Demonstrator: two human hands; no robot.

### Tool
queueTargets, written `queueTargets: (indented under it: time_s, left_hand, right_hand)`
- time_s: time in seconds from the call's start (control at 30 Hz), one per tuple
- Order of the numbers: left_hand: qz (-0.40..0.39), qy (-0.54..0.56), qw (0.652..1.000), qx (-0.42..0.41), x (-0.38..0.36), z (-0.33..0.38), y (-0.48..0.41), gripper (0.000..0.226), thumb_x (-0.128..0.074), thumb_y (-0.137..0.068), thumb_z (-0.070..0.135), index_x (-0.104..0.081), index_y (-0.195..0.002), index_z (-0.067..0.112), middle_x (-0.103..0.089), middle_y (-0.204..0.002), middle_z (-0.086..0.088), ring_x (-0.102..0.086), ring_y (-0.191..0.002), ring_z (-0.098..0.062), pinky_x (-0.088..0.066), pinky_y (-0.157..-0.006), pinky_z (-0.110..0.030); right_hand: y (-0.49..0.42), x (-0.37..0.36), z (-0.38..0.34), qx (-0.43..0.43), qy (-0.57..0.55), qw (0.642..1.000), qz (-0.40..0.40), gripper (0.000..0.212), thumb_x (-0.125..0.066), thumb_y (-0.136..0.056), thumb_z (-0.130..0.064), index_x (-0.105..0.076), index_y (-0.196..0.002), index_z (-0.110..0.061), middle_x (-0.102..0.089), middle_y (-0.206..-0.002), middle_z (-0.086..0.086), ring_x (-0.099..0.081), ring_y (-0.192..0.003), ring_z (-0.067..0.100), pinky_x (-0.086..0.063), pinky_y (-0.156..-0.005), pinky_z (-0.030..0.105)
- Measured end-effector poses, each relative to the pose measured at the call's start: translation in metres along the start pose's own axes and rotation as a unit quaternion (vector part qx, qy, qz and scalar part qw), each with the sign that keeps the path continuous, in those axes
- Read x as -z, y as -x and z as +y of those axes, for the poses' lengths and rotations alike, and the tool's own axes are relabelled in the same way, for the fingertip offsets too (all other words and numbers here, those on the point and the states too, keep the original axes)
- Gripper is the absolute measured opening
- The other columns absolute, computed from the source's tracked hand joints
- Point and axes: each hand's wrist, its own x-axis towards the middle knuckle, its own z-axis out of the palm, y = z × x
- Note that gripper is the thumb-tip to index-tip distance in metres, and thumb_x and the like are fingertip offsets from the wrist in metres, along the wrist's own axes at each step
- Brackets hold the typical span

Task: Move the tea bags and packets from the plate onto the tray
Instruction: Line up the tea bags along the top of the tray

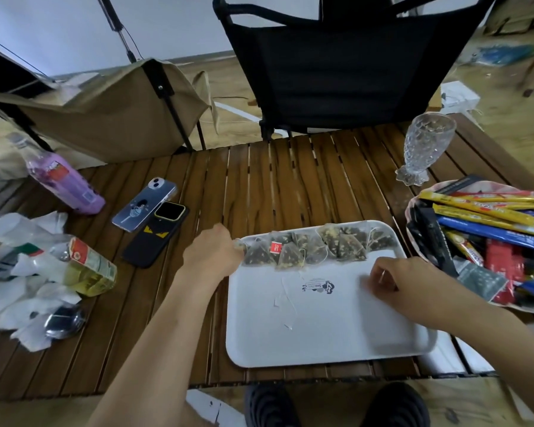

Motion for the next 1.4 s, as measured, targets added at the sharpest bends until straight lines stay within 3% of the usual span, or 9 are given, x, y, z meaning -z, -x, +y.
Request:
queueTargets:
  time_s: [0.2, 0.3, 0.47, 0.73, 0.93, 1.23, 1.4]
  left_hand:
    - [-0.097, 0.046, 0.994, -0.027, 0.006, -0.001, 0.003, 0.035, -0.071, -0.091, 0.035, -0.047, -0.113, 0.021, -0.062, -0.091, 0.0, -0.068, -0.065, -0.011, -0.05, -0.049, -0.022]
    - [-0.096, 0.039, 0.994, -0.036, 0.009, -0.007, 0.004, 0.04, -0.076, -0.087, 0.034, -0.047, -0.112, 0.023, -0.062, -0.09, 0.001, -0.066, -0.063, -0.011, -0.05, -0.049, -0.022]
    - [-0.083, 0.012, 0.995, -0.053, 0.011, -0.023, -0.001, 0.065, -0.083, -0.079, 0.037, -0.042, -0.129, 0.026, -0.063, -0.095, 0.002, -0.068, -0.068, -0.014, -0.057, -0.056, -0.026]
    - [-0.067, 0.011, 0.993, -0.093, 0.005, -0.019, -0.007, 0.044, -0.083, -0.081, 0.032, -0.051, -0.112, 0.028, -0.063, -0.099, 0.003, -0.065, -0.078, -0.014, -0.06, -0.073, -0.033]
    - [-0.053, -0.004, 0.992, -0.11, 0.0, -0.014, -0.008, 0.04, -0.077, -0.085, 0.033, -0.05, -0.113, 0.025, -0.064, -0.097, 0.002, -0.065, -0.082, -0.016, -0.059, -0.073, -0.034]
    - [-0.037, 0.002, 0.991, -0.129, -0.005, -0.004, -0.008, 0.039, -0.073, -0.09, 0.03, -0.047, -0.118, 0.025, -0.062, -0.099, 0.003, -0.062, -0.078, -0.011, -0.05, -0.061, -0.024]
    - [-0.046, 0.017, 0.991, -0.123, -0.003, -0.006, -0.008, 0.046, -0.076, -0.088, 0.026, -0.047, -0.123, 0.024, -0.064, -0.1, 0.002, -0.065, -0.081, -0.012, -0.061, -0.074, -0.034]
  right_hand:
    - [0.0, 0.0, 0.0, -0.001, 0.004, 1.0, -0.007, 0.008, -0.055, -0.093, -0.043, -0.057, -0.093, -0.035, -0.065, -0.087, -0.015, -0.063, -0.084, 0.008, -0.056, -0.079, 0.032]
    - [0.001, 0.001, 0.0, 0.0, 0.01, 1.0, -0.007, 0.007, -0.055, -0.093, -0.043, -0.056, -0.095, -0.036, -0.065, -0.087, -0.015, -0.062, -0.084, 0.008, -0.056, -0.079, 0.032]
    - [0.001, 0.001, 0.0, 0.001, 0.009, 1.0, -0.008, 0.008, -0.055, -0.093, -0.042, -0.057, -0.096, -0.035, -0.064, -0.086, -0.015, -0.062, -0.082, 0.007, -0.056, -0.077, 0.031]
    - [0.001, 0.001, -0.001, 0.007, 0.015, 1.0, -0.008, 0.008, -0.056, -0.092, -0.043, -0.057, -0.095, -0.035, -0.063, -0.08, -0.016, -0.061, -0.081, 0.006, -0.056, -0.077, 0.032]
    - [0.001, 0.001, -0.001, 0.007, 0.018, 1.0, -0.007, 0.008, -0.055, -0.093, -0.044, -0.054, -0.092, -0.036, -0.062, -0.079, -0.016, -0.061, -0.079, 0.005, -0.055, -0.076, 0.031]
    - [0.002, 0.002, -0.003, 0.006, 0.029, 0.999, -0.012, 0.011, -0.054, -0.094, -0.046, -0.055, -0.096, -0.035, -0.062, -0.084, -0.015, -0.061, -0.082, 0.005, -0.056, -0.078, 0.03]
    - [0.002, 0.003, -0.005, 0.006, 0.032, 0.999, -0.012, 0.012, -0.054, -0.095, -0.046, -0.055, -0.097, -0.034, -0.062, -0.085, -0.013, -0.061, -0.082, 0.006, -0.055, -0.078, 0.03]
